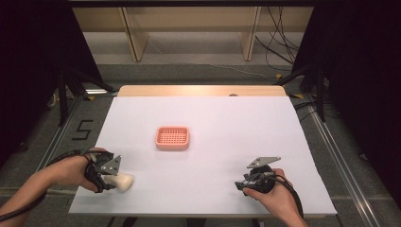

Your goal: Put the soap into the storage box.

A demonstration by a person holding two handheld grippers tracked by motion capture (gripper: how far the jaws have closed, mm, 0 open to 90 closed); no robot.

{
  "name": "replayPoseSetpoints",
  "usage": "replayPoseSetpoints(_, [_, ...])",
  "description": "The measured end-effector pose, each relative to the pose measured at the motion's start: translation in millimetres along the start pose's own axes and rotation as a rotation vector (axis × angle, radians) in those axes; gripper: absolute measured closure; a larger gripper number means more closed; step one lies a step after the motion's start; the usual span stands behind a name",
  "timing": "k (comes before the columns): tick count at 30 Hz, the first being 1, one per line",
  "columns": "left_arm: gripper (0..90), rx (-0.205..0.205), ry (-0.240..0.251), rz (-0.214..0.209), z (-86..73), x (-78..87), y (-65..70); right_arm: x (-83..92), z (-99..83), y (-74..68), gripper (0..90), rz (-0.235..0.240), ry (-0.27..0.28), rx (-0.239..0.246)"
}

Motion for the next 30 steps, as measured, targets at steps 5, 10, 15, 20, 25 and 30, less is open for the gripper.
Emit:
replayPoseSetpoints(5, [30.5, -0.013, -0.023, -0.014, 1.3, -4.3, -2.5, -0.3, 0.2, -0.2, 51.6, 0.0, 0.003, -0.001])
replayPoseSetpoints(10, [30.5, -0.032, -0.028, -0.025, 2.8, -6.8, -6.0, -0.6, 0.2, -0.7, 51.4, 0.001, 0.004, 0.0])
replayPoseSetpoints(15, [30.7, -0.043, -0.041, -0.035, 3.6, -8.9, -8.6, -0.7, 0.2, -0.6, 51.4, 0.002, 0.004, -0.002])
replayPoseSetpoints(20, [31.1, -0.053, -0.052, -0.05, 3.5, -12.5, -11.0, -1.8, -0.4, -0.7, 51.2, 0.005, -0.002, 0.001])
replayPoseSetpoints(25, [31.4, -0.064, -0.059, -0.058, 4.5, -15.6, -12.7, -3.6, -0.5, -1.4, 51.0, 0.004, 0.01, -0.008])
replayPoseSetpoints(30, [31.7, -0.07, -0.052, -0.08, 6.4, -18.6, -12.4, -2.9, -0.8, -1.9, 50.8, 0.009, -0.008, -0.016])
Point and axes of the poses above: each handheld gripper's, and its own axes: x roughly backward along the jaws, z roughly out of its top, y roughly to its right, the point moved 2 cm from there along -x, roughly forward along the jaws, and after that the axes turned 7 degrees about -z, right-handed, at the moved point
